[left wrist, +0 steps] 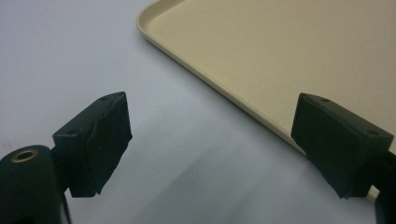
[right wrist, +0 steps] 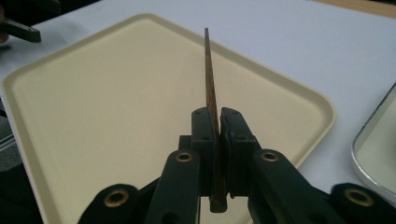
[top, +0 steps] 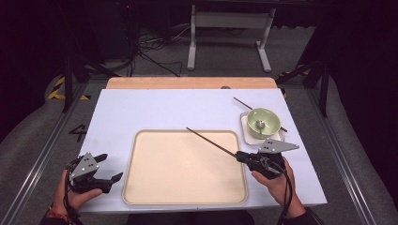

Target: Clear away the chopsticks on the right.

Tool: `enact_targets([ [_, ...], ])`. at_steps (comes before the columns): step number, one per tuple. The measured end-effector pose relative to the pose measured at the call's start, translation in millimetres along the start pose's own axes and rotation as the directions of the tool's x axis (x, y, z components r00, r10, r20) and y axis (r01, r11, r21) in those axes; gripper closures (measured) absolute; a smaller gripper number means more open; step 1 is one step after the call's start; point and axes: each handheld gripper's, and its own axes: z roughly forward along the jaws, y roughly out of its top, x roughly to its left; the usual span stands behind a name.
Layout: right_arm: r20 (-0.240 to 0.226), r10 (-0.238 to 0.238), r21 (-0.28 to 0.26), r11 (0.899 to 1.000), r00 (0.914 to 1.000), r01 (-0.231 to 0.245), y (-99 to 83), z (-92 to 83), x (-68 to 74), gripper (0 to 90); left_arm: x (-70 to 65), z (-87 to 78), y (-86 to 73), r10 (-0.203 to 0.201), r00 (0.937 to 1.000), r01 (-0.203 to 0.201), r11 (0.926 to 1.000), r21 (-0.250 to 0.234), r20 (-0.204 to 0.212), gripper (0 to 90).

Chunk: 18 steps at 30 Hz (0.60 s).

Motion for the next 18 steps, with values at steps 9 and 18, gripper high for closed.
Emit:
enact_targets([
  [9,-0.03,0.015,0.049,0.999,0.9994,-0.014,-13.0,24.9,-1.5,85.1,1.0,0.0,0.5,-0.015,0.9999,0.015,0.9999,-0.006,-0.005,12.9],
  [18,-0.046,0.011,0.106,0.994,0.9989,-0.006,-22.0,41.7,0.5,81.7,2.3,3.2,-1.1,-0.014,0.9998,0.014,0.9998,0.01,-0.013,12.9],
])
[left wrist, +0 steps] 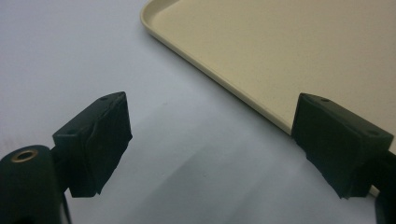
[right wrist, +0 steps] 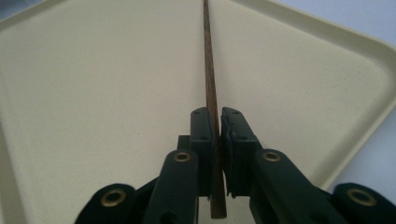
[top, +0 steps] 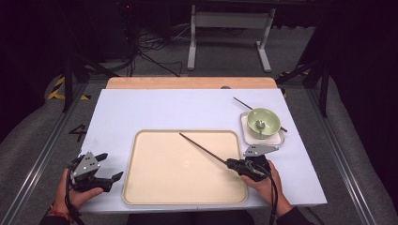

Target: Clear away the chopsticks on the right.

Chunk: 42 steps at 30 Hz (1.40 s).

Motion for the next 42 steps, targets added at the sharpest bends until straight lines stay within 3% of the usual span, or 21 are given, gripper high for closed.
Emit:
enact_targets([
  [5,0.005,-0.022,-0.036,0.999,0.9997,0.022,2.9,-5.2,-1.4,78.3,-1.1,-3.3,-1.4,0.002,1.0,-0.002,1.0,-0.003,-0.004,12.9],
  [15,0.046,-0.048,-0.125,0.991,0.9978,0.053,13.8,-31.6,-2.0,73.2,-0.7,-2.8,-1.4,0.005,1.0,-0.005,1.0,-0.006,0.0,12.8],
  [26,0.132,-0.043,-0.205,0.976,0.9904,0.069,24.1,-64.7,-10.2,64.5,-1.1,-5.2,-2.5,0.002,1.0,-0.002,1.0,-0.009,-0.001,12.7],
  [28,0.155,-0.039,-0.232,0.97,0.9871,0.075,26.6,-76.0,-13.7,63.7,-1.0,-4.3,-2.8,0.006,1.0,-0.006,1.0,-0.005,-0.001,12.7],
  [31,0.196,-0.027,-0.266,0.961,0.9802,0.079,29.8,-92.8,-21.4,60.4,0.2,-2.6,-3.1,0.0,1.0,0.0,1.0,0.0,0.004,12.8],
  [37,0.277,-0.008,-0.272,0.958,0.9608,0.086,29.2,-114.7,-35.2,53.3,-0.1,1.2,0.2,0.006,0.9999,-0.006,1.0,0.002,0.009,12.7],
  [39,0.307,0.007,-0.276,0.958,0.9517,0.082,27.4,-121.4,-39.7,50.4,-1.8,3.1,0.7,0.015,0.9999,-0.015,0.9999,0.006,0.009,12.7],
  [42,0.363,0.044,-0.295,0.953,0.9306,0.069,24.1,-134.8,-51.0,47.8,-4.0,2.4,0.0,0.023,0.9997,-0.023,0.9996,0.017,0.009,12.7],
])
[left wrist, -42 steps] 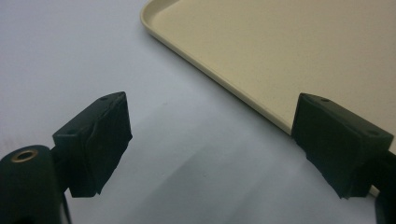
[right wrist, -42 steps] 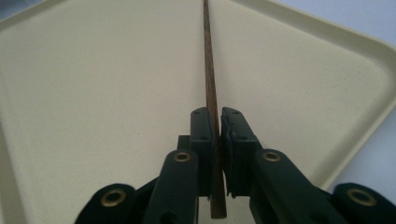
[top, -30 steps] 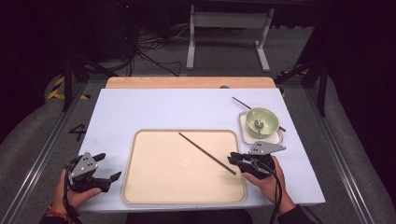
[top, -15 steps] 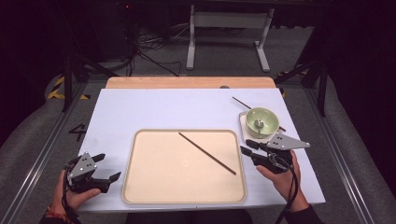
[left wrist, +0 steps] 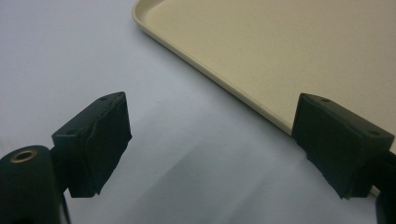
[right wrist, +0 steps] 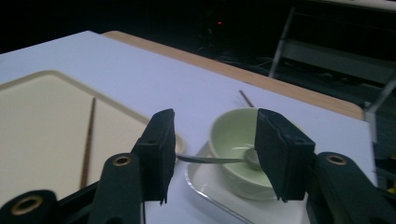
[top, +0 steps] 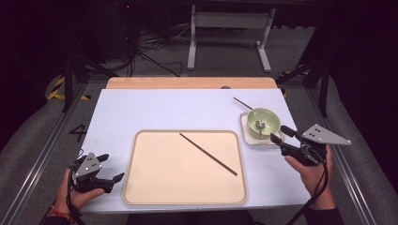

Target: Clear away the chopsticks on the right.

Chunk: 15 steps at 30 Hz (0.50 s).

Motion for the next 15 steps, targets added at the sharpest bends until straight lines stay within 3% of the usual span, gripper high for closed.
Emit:
enact_targets([
  [4,0.065,0.024,0.001,1.0,0.9976,-0.024,-2.5,-5.9,-21.6,46.5,1.4,-0.3,1.5,-0.009,1.0,0.009,0.9999,-0.012,0.003,12.6],
  [5,0.065,0.024,0.001,1.0,0.9976,-0.024,-2.5,-5.9,-21.6,46.5,1.4,-0.3,1.5,-0.009,1.0,0.009,0.9999,-0.012,0.003,12.6],
  [6,0.099,0.044,0.016,0.999,0.9941,-0.045,-5.7,-6.9,-35.0,46.4,1.2,1.6,2.4,-0.004,1.0,0.004,1.0,-0.004,0.002,12.6],
  [9,0.12,0.059,0.032,0.998,0.9911,-0.063,-9.0,-5.5,-44.1,46.9,1.0,3.7,3.4,0.002,1.0,-0.002,1.0,0.001,0.008,12.6],
  [10,0.126,0.067,0.063,0.995,0.9898,-0.075,-13.4,0.0,-54.5,50.3,1.0,4.8,4.1,0.003,0.9999,-0.003,1.0,0.001,0.01,12.6],
  [12,0.131,0.07,0.092,0.992,0.9889,-0.082,-17.3,7.0,-62.4,54.0,0.9,5.3,4.1,0.001,0.9999,-0.001,1.0,0.001,0.011,12.6],
  [14,0.123,0.087,0.148,0.983,0.9886,-0.105,-22.4,19.3,-73.8,55.8,0.8,5.3,4.3,0.004,0.9999,-0.004,1.0,0.006,0.011,12.6],
  [15,0.123,0.087,0.148,0.983,0.9886,-0.105,-22.4,19.3,-73.8,55.8,0.8,5.3,4.3,0.004,0.9999,-0.004,1.0,0.006,0.011,12.6],
])
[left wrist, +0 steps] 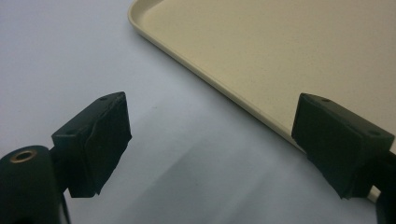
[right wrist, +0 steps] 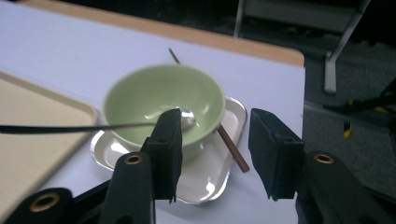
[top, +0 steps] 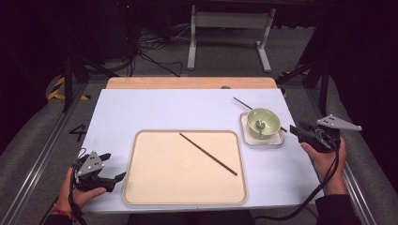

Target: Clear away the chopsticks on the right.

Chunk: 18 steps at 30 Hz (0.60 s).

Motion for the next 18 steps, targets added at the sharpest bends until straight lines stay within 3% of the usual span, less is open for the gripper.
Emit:
enact_targets([
  [1,0.007,-0.002,0.017,1.0,1.0,0.002,-0.7,4.9,-3.0,56.3,0.0,-0.4,-0.2,-0.003,1.0,0.003,1.0,-0.003,-0.001,12.6],
  [2,-0.025,0.031,0.064,0.998,0.9992,-0.029,-3.0,19.1,-12.5,57.3,0.4,-0.9,-0.4,-0.003,1.0,0.003,1.0,-0.005,-0.004,12.6],
  [7,-0.034,0.076,0.113,0.991,0.9965,-0.072,-7.1,37.9,-26.2,57.2,0.8,-1.1,-0.8,-0.002,1.0,0.002,1.0,-0.001,-0.004,12.6],
  [10,-0.032,0.109,0.173,0.98,0.9936,-0.101,-13.0,55.4,-35.6,56.5,0.7,-0.7,-1.2,-0.004,1.0,0.004,1.0,0.002,-0.001,12.6],
  [14,-0.055,0.153,0.2,0.97,0.9867,-0.139,-19.1,70.5,-43.4,54.4,1.0,-1.3,-1.4,0.0,1.0,0.0,1.0,0.0,0.003,12.5],
  [18,-0.061,0.151,0.219,0.966,0.9867,-0.134,-19.9,78.9,-43.9,52.3,0.8,-1.4,-1.8,0.001,1.0,-0.001,1.0,0.005,-0.001,12.5],
])
